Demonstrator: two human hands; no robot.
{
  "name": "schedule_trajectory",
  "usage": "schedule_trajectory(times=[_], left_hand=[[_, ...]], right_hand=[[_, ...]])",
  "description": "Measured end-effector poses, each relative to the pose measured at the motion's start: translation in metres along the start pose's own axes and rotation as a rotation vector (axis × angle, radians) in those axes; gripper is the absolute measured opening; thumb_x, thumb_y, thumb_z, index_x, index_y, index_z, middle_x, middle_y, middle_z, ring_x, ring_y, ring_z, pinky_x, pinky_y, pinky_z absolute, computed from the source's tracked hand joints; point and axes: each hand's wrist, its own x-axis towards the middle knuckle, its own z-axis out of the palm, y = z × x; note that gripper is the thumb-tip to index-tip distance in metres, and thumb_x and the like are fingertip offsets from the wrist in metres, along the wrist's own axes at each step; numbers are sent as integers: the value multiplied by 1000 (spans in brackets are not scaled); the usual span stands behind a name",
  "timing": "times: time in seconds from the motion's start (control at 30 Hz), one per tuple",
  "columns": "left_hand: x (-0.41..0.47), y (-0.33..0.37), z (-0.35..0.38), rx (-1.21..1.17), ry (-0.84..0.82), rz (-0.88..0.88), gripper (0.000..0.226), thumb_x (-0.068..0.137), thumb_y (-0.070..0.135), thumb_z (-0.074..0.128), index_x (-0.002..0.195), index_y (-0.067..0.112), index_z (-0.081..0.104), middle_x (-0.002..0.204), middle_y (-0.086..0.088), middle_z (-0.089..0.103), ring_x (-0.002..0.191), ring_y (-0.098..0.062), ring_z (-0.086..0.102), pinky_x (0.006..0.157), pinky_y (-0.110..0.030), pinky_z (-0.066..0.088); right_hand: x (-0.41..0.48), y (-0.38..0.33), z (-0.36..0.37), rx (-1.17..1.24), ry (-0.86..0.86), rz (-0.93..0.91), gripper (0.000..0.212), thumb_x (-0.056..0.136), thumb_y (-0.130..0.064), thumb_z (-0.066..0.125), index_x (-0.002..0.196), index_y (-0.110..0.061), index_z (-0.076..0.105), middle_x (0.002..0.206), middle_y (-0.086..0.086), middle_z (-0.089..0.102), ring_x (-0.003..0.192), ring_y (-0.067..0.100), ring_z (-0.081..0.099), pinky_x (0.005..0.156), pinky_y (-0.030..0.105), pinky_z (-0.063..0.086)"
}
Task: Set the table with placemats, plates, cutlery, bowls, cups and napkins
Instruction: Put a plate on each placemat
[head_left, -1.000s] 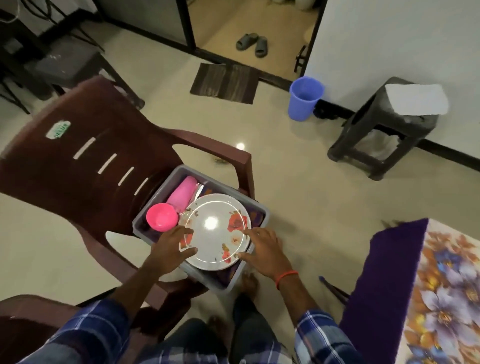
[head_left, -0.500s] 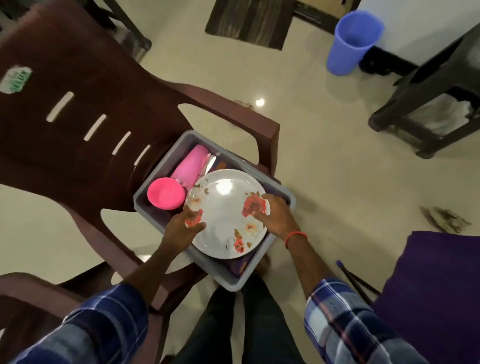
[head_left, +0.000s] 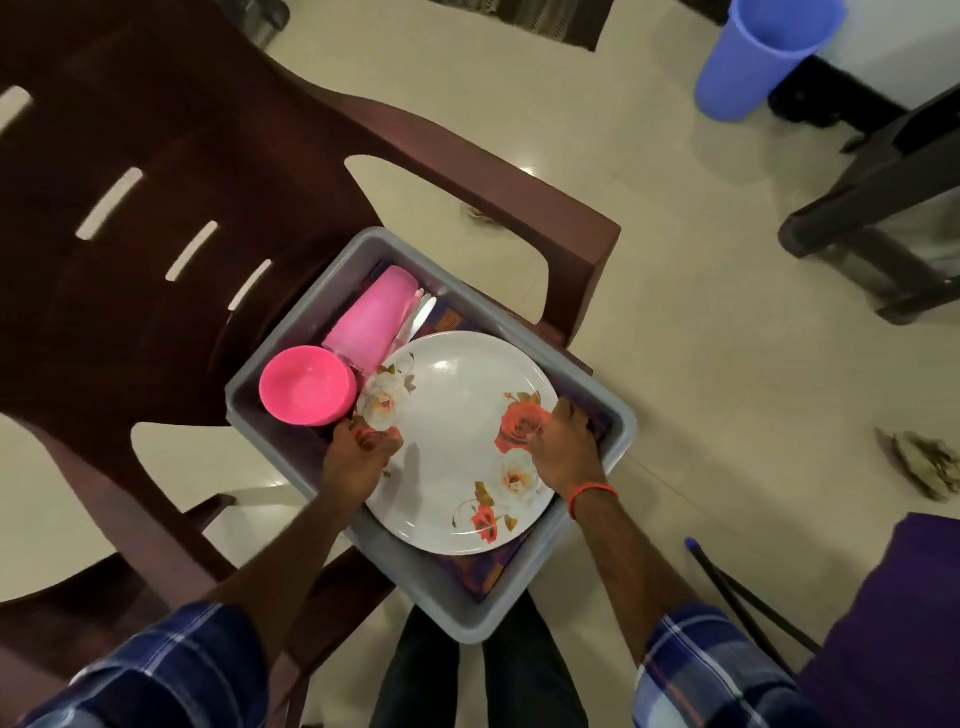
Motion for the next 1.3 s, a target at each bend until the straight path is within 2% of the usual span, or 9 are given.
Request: schedule_trajectory(times=[0.3, 0.47, 0.6, 0.77, 0.87, 1.0, 1.07, 1.17, 1.3], left_hand=[[11, 2, -5, -54, -16, -71, 72, 79, 45, 81, 140, 17, 55, 128, -4, 65, 111, -26, 61, 96, -43, 52], [-6, 15, -21, -75, -45, -65, 68, 82, 41, 80, 140, 17, 55, 131, -6, 62, 113, -27, 59, 92, -40, 50], [-29, 31, -40, -54, -90, -39, 75, 78, 46, 81, 140, 14, 51, 128, -6, 62, 112, -29, 62, 96, -47, 55], [-69, 70, -69, 18, -152, 130, 59, 85, 40, 80, 125, 9, 51, 111, -9, 69, 92, -24, 72, 59, -32, 61], [-93, 98, -84, 108, -162, 238, 43, 86, 33, 80, 115, 10, 57, 100, -7, 73, 82, -22, 74, 64, -39, 65], [-131, 131, -101, 243, -148, 393, 28, 87, 26, 74, 106, 11, 58, 90, -4, 72, 79, -22, 71, 70, -42, 62], [-152, 147, -108, 250, -178, 437, 22, 84, 27, 74, 95, 10, 65, 81, -4, 73, 74, -22, 73, 65, -43, 63], [-175, 167, -115, 289, -258, 466, 19, 80, 28, 76, 73, 10, 73, 66, -5, 74, 67, -24, 72, 69, -44, 63], [-192, 182, -112, 262, -473, 481, 15, 76, 24, 77, 72, 9, 79, 76, -11, 78, 80, -33, 76, 84, -52, 61]], right_hand=[[-8, 1, -2, 72, 90, 2, 53, 87, -8, 72, 133, -6, 46, 128, 22, 57, 121, 37, 56, 103, 44, 47], [-36, -7, -28, 66, 125, 0, 48, 89, 3, 62, 134, -6, 47, 132, 21, 52, 121, 38, 55, 101, 43, 49], [-68, -14, -63, 149, 154, 15, 33, 90, -20, 67, 121, -16, 57, 119, 12, 63, 100, 30, 65, 84, 38, 58], [-127, -17, -118, 226, 217, 81, 28, 89, -25, 70, 106, -16, 51, 85, -4, 56, 78, 20, 54, 74, 32, 48], [-157, -9, -140, 220, 282, 162, 29, 87, -20, 68, 109, -12, 52, 96, 7, 62, 82, 26, 58, 73, 36, 53], [-201, 10, -164, 277, 363, 249, 24, 89, -20, 64, 105, -7, 52, 103, 14, 65, 88, 33, 61, 71, 33, 47], [-228, 18, -173, 332, 408, 277, 30, 89, -30, 67, 102, -8, 53, 98, 10, 65, 83, 28, 62, 64, 30, 45], [-262, 31, -177, 393, 450, 314, 43, 82, -47, 72, 98, -9, 59, 85, 4, 67, 70, 19, 65, 51, 25, 46], [-312, 49, -182, 437, 529, 335, 44, 81, -48, 78, 83, -10, 56, 73, 1, 61, 58, 11, 55, 44, 21, 32]])
